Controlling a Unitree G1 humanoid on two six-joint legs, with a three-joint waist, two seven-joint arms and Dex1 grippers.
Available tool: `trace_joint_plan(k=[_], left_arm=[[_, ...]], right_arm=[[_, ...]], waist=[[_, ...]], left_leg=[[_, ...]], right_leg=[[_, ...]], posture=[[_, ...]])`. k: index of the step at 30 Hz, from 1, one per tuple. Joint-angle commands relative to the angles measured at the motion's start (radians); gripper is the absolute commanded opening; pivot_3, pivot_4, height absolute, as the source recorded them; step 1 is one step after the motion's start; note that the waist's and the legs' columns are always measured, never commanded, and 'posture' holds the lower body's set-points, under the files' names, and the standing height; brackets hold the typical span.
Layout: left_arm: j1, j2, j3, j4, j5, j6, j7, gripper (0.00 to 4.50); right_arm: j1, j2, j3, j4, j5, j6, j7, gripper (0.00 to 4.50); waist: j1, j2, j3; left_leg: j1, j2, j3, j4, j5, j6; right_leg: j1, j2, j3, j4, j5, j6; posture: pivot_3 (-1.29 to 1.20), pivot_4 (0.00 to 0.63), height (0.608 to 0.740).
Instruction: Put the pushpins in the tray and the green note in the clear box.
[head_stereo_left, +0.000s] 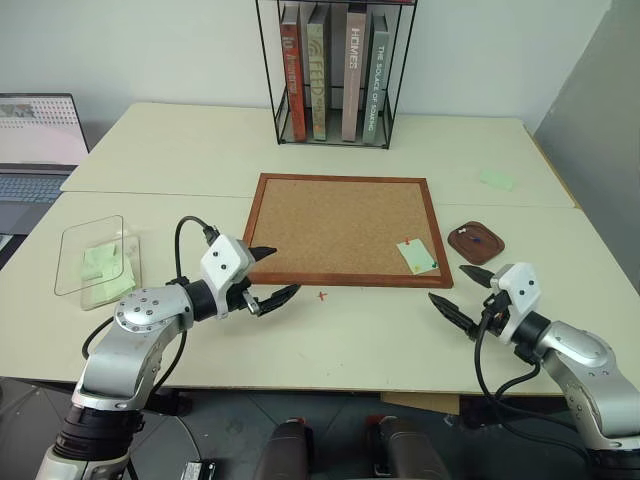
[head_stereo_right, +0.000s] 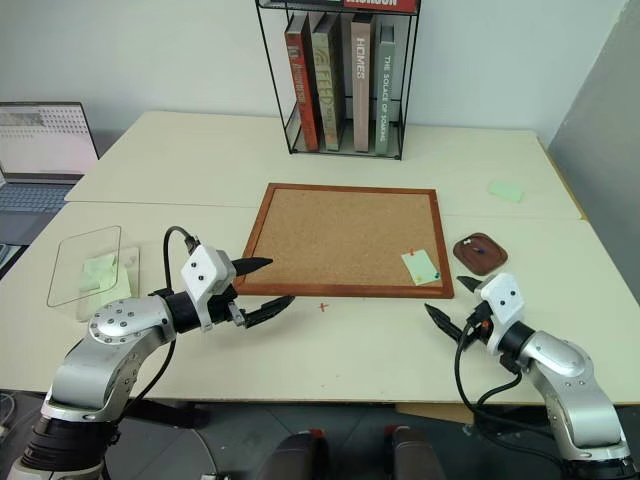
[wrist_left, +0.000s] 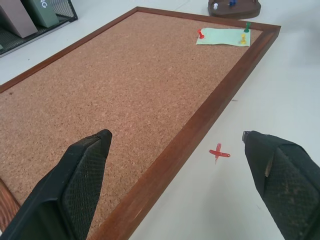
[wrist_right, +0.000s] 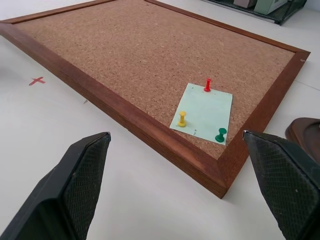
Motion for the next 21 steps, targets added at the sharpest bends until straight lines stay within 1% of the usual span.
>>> trace_joint_plan(k=[1, 4, 10, 15, 17, 18, 19, 21], left_arm=[[-0.048, -0.004, 0.028, -0.010, -0.040, 0.004, -0.010, 4.46], [-0.063, -0.011, 0.024, -0.009, -0.061, 0.011, -0.016, 4.46], [-0.098, -0.035, -0.014, -0.001, -0.049, 0.021, -0.005, 4.46], [-0.149, -0.076, -0.046, 0.025, -0.043, 0.018, 0.002, 4.46], [-0.170, -0.094, -0.071, 0.042, -0.024, 0.013, 0.010, 4.11], [-0.177, -0.100, -0.084, 0.049, -0.015, 0.010, 0.009, 4.01], [-0.185, -0.105, -0.101, 0.060, -0.002, 0.002, 0.004, 3.72], [-0.209, -0.118, -0.129, 0.083, 0.018, -0.006, -0.001, 3.32]], right_arm=[[-0.009, -0.004, -0.010, -0.040, 0.008, 0.002, 0.001, 4.50], [-0.014, -0.007, -0.011, -0.047, 0.011, 0.010, 0.000, 4.50], [-0.016, -0.003, -0.015, -0.058, 0.011, 0.016, -0.009, 4.50], [-0.008, 0.006, -0.012, -0.070, 0.010, 0.019, -0.021, 4.50], [-0.007, 0.009, -0.011, -0.075, 0.009, 0.021, -0.025, 4.50], [-0.007, 0.010, -0.010, -0.076, 0.009, 0.022, -0.026, 4.50], [-0.007, 0.012, -0.008, -0.077, 0.007, 0.022, -0.027, 4.50], [-0.008, 0.015, -0.007, -0.077, 0.007, 0.023, -0.029, 4.50]], waist=[[0.000, 0.000, 0.000], [0.000, 0.000, 0.000], [0.000, 0.000, 0.000], [0.000, 0.000, 0.000], [0.000, 0.000, 0.000], [0.000, 0.000, 0.000], [0.000, 0.000, 0.000], [0.000, 0.000, 0.000]], left_leg=[[0.000, 0.000, 0.000, 0.000, 0.000, 0.000], [0.000, 0.000, 0.000, 0.000, 0.000, 0.000], [0.000, 0.000, 0.000, 0.000, 0.000, 0.000], [0.000, 0.000, 0.000, 0.000, 0.000, 0.000], [0.000, 0.000, 0.000, 0.000, 0.000, 0.000], [0.000, 0.000, 0.000, 0.000, 0.000, 0.000], [0.000, -0.001, 0.000, 0.000, 0.000, 0.000], [0.000, -0.001, 0.000, 0.000, 0.000, 0.000]], right_leg=[[0.000, 0.000, 0.000, 0.000, 0.000, 0.000], [0.000, 0.000, 0.000, 0.000, 0.000, 0.000], [0.000, 0.000, 0.000, 0.000, 0.000, 0.000], [0.000, 0.000, 0.000, 0.000, 0.000, 0.000], [0.000, 0.000, 0.000, 0.000, 0.000, 0.000], [0.000, 0.000, 0.000, 0.000, 0.000, 0.000], [0.000, 0.000, 0.000, 0.000, 0.000, 0.001], [0.001, 0.001, 0.000, 0.000, 0.000, 0.001]], posture=[[0.00, 0.150, 0.740], [0.00, 0.150, 0.740], [0.00, 0.150, 0.740], [0.00, 0.150, 0.740], [0.00, 0.150, 0.740], [0.00, 0.150, 0.740], [0.00, 0.150, 0.740], [0.00, 0.150, 0.740]])
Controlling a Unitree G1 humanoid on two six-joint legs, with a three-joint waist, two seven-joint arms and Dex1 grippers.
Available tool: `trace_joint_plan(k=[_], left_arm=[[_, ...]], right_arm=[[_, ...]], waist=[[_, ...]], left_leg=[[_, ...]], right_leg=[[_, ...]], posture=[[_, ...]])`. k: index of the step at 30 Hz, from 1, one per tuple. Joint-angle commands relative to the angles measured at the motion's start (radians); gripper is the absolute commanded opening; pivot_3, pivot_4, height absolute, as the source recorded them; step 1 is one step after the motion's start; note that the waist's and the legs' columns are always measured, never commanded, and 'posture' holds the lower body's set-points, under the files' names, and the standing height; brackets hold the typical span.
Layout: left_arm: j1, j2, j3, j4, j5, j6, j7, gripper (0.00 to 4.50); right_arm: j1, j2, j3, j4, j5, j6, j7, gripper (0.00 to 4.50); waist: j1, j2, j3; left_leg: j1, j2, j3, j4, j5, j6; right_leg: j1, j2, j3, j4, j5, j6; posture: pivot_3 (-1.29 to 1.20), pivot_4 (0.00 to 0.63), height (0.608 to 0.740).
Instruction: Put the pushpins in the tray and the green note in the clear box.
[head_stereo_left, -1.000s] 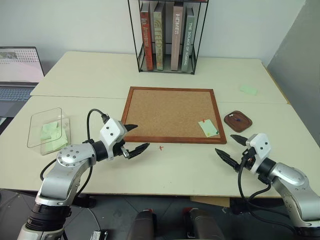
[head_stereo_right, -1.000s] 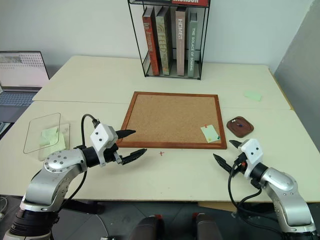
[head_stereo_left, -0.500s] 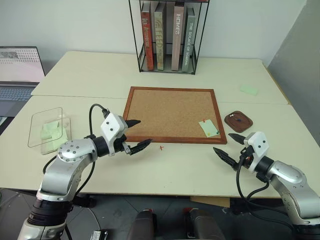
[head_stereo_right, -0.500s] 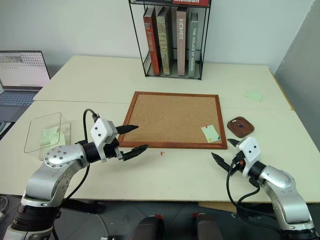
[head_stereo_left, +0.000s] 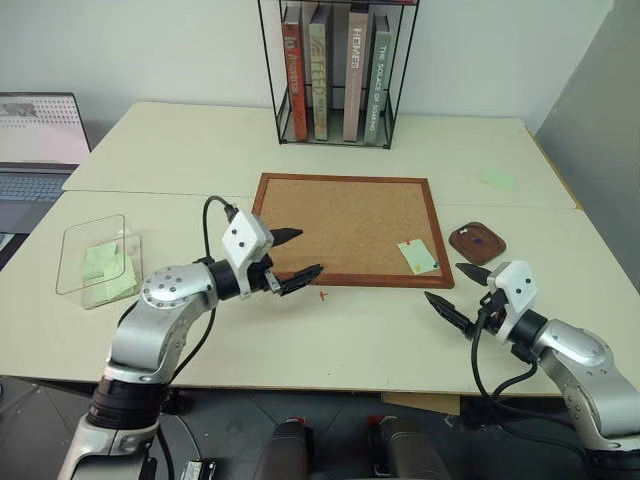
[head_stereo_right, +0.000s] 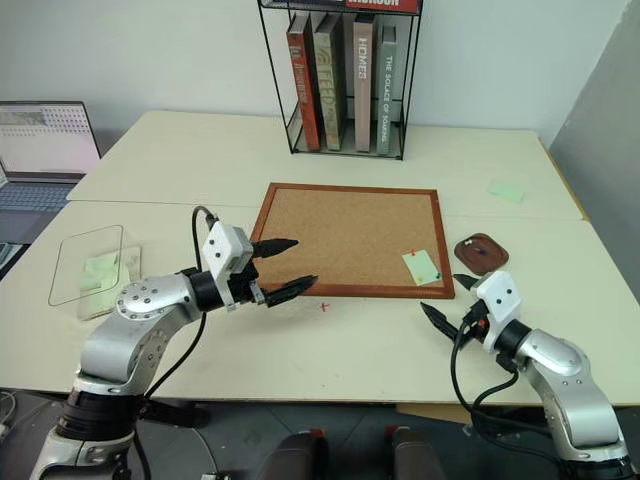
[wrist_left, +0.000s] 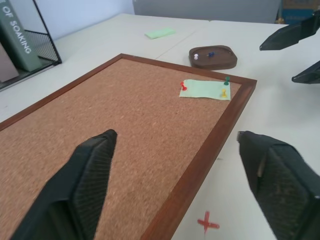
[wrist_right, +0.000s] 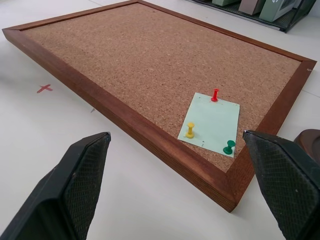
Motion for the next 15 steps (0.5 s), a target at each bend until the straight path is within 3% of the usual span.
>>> trace_joint_plan(k=[1, 15], left_arm=[[-0.050, -0.022, -0.048, 0.034, 0.041, -0.029, -0.001, 3.08], [-0.241, -0.146, -0.180, 0.290, 0.148, -0.125, -0.047, 0.48]], right_arm=[[-0.005, 0.005, -0.007, -0.039, 0.005, -0.003, -0.010, 4.50], [-0.029, 0.018, 0.008, -0.038, -0.004, -0.003, -0.027, 4.50]], waist=[[0.000, 0.000, 0.000], [-0.001, 0.000, 0.000]], left_leg=[[0.000, 0.000, 0.000, 0.000, 0.000, 0.000], [0.000, -0.001, 0.000, 0.000, 0.000, 0.000]], right_leg=[[0.000, 0.000, 0.000, 0.000, 0.000, 0.000], [0.000, 0.001, 0.000, 0.000, 0.000, 0.000]], posture=[[0.00, 0.150, 0.740], [0.00, 0.150, 0.740]])
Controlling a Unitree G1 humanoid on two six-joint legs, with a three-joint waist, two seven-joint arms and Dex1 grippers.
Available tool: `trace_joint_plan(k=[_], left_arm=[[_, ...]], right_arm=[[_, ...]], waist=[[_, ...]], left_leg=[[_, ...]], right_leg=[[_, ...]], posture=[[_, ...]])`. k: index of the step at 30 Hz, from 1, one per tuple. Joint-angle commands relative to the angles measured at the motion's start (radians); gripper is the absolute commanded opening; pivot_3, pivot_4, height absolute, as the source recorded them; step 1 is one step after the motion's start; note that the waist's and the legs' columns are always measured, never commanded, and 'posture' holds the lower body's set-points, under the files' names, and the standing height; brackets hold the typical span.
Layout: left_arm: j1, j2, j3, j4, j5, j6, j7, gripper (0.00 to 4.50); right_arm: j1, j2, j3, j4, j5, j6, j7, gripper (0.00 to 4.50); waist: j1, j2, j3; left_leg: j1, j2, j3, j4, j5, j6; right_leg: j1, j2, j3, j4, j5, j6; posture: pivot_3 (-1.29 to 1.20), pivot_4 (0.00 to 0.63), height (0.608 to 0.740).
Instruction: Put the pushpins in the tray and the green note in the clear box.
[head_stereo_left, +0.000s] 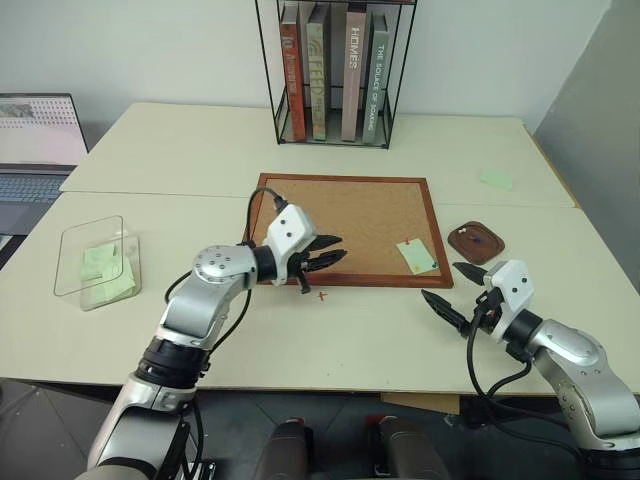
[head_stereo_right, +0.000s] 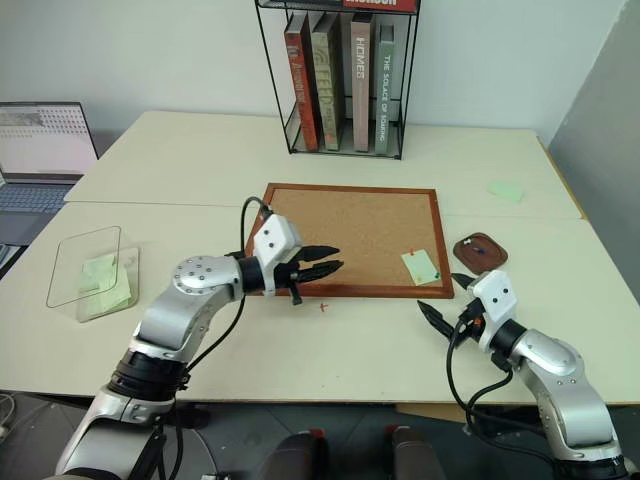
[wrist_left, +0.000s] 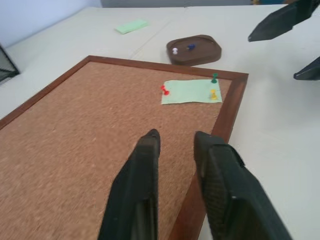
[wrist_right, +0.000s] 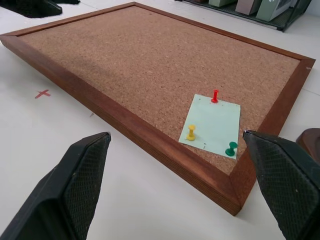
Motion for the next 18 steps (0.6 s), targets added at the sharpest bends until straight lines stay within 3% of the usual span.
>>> trace_joint_plan(k=[1, 3, 18], left_arm=[[-0.056, -0.051, -0.024, 0.080, 0.037, -0.055, 0.007, 0.31], [-0.071, -0.074, -0.035, 0.134, 0.058, -0.080, 0.012, 0.05], [-0.177, -0.202, -0.056, 0.502, 0.153, -0.240, 0.001, 0.05]], right_arm=[[-0.021, -0.001, -0.010, -0.034, -0.003, -0.010, -0.009, 4.50], [-0.024, -0.001, -0.008, -0.034, -0.004, -0.011, -0.013, 4.50], [-0.125, 0.039, 0.004, 0.006, 0.014, 0.027, -0.030, 4.50]], waist=[[0.000, 0.000, 0.000], [0.000, 0.000, 0.000], [0.000, 0.000, 0.000]], left_leg=[[0.000, 0.000, 0.000, 0.000, 0.000, 0.000], [0.000, 0.000, 0.000, 0.000, 0.000, 0.000], [0.000, 0.000, 0.000, 0.001, 0.000, 0.000]], right_leg=[[0.000, 0.000, 0.000, 0.000, 0.000, 0.000], [0.000, 0.000, 0.000, 0.000, 0.000, 0.000], [0.000, 0.003, 0.000, 0.000, 0.001, 0.001]], posture=[[0.00, 0.150, 0.740], [0.00, 0.150, 0.740], [0.00, 0.150, 0.740]])
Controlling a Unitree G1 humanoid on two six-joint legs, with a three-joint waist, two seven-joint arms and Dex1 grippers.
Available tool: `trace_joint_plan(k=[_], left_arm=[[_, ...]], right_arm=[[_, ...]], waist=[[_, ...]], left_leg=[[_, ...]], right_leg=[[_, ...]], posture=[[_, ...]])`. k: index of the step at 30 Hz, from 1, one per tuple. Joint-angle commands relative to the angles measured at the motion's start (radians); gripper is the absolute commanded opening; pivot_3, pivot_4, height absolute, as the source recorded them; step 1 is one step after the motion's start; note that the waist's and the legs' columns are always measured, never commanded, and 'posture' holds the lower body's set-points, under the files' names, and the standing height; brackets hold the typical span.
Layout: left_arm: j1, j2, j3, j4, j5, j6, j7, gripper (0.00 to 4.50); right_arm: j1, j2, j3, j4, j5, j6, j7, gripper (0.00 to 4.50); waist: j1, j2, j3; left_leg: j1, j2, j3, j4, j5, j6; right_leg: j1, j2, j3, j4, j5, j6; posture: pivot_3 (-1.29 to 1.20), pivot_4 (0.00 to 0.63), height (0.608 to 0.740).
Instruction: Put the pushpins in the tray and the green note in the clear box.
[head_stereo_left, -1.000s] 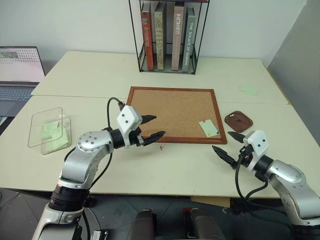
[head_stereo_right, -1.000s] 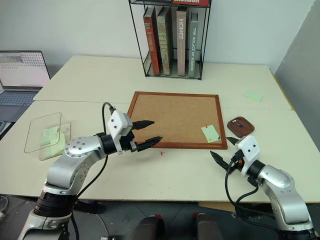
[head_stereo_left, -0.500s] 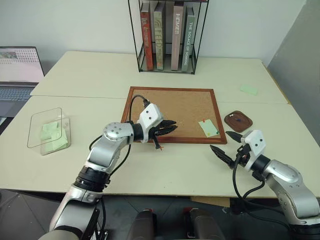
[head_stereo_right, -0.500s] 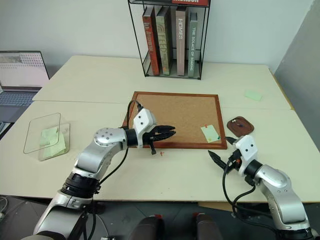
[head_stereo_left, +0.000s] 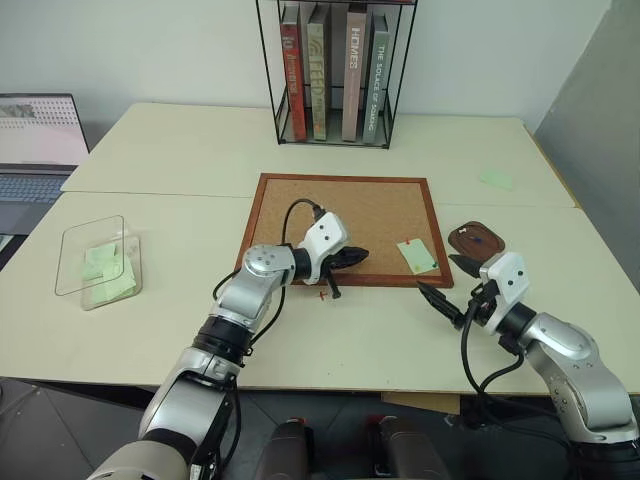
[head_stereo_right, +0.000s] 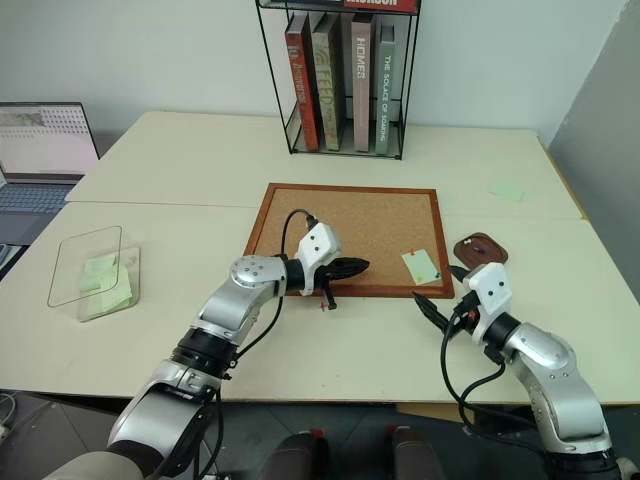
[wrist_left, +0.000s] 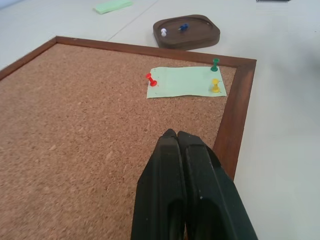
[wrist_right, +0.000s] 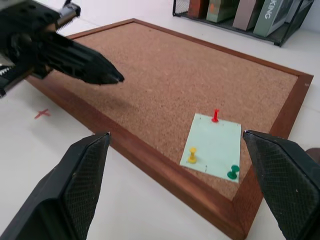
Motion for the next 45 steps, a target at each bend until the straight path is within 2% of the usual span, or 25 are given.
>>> trace_joint_plan(k=[1, 7, 10, 20, 23, 27, 42, 45], left_arm=[[-0.039, -0.024, 0.001, 0.103, 0.028, -0.073, 0.000, 0.05], [-0.068, -0.051, 0.009, 0.257, 0.058, -0.135, 0.003, 0.05], [-0.076, -0.058, 0.019, 0.303, 0.059, -0.160, 0.003, 0.05], [-0.060, -0.056, 0.022, 0.300, 0.067, -0.185, -0.014, 0.05], [-0.052, -0.057, 0.023, 0.288, 0.067, -0.183, -0.016, 0.00], [-0.040, -0.058, 0.022, 0.270, 0.067, -0.179, -0.018, 0.00], [-0.023, -0.062, 0.019, 0.239, 0.070, -0.171, -0.022, 0.00], [-0.019, -0.064, 0.016, 0.236, 0.069, -0.174, -0.030, 0.00]], right_arm=[[-0.069, 0.014, 0.002, 0.016, 0.012, 0.014, -0.009, 4.50], [-0.257, 0.074, 0.034, 0.172, 0.001, 0.087, -0.046, 4.50], [-0.368, 0.086, 0.084, 0.313, -0.052, 0.122, -0.055, 4.50], [-0.595, 0.148, 0.123, 0.725, -0.172, 0.041, -0.112, 4.50], [-0.622, 0.162, 0.128, 0.790, -0.199, 0.010, -0.123, 4.07], [-0.641, 0.174, 0.121, 0.835, -0.216, -0.015, -0.131, 3.20], [-0.622, 0.178, 0.107, 0.779, -0.218, 0.000, -0.116, 0.02], [-0.618, 0.180, 0.111, 0.746, -0.214, 0.000, -0.103, 0.02]], waist=[[0.000, 0.000, 0.000], [-0.001, 0.001, 0.000], [-0.001, 0.001, -0.001], [-0.001, 0.002, -0.001], [-0.002, 0.002, -0.002], [-0.003, 0.002, -0.002], [-0.004, 0.002, -0.002], [-0.004, 0.002, -0.002]], left_leg=[[0.000, 0.000, 0.000, 0.000, 0.000, 0.000], [0.000, 0.001, -0.001, 0.000, 0.000, 0.000], [0.000, 0.000, -0.001, 0.000, 0.000, 0.000], [0.001, -0.001, 0.000, 0.001, 0.001, 0.002], [0.001, 0.000, 0.000, 0.001, 0.001, 0.002], [0.001, 0.000, 0.000, 0.001, 0.001, 0.002], [0.001, 0.000, 0.000, 0.000, 0.001, 0.002], [0.000, 0.000, 0.000, 0.000, 0.001, 0.002]], right_leg=[[0.000, 0.000, 0.000, 0.000, 0.000, 0.000], [0.000, 0.002, 0.000, 0.001, 0.000, 0.000], [0.001, 0.001, 0.000, 0.001, 0.000, 0.000], [0.001, 0.000, 0.000, 0.002, 0.001, 0.000], [0.000, 0.000, 0.001, 0.002, 0.001, 0.000], [0.000, 0.000, 0.001, 0.002, 0.001, 0.000], [0.000, 0.000, 0.001, 0.002, 0.001, 0.000], [0.000, 0.000, 0.001, 0.002, 0.001, 0.000]], posture=[[0.00, 0.150, 0.740], [0.00, 0.150, 0.740], [0.00, 0.150, 0.740], [0.00, 0.150, 0.740], [0.00, 0.150, 0.740], [0.00, 0.150, 0.740], [0.00, 0.150, 0.740], [0.00, 0.150, 0.740]])
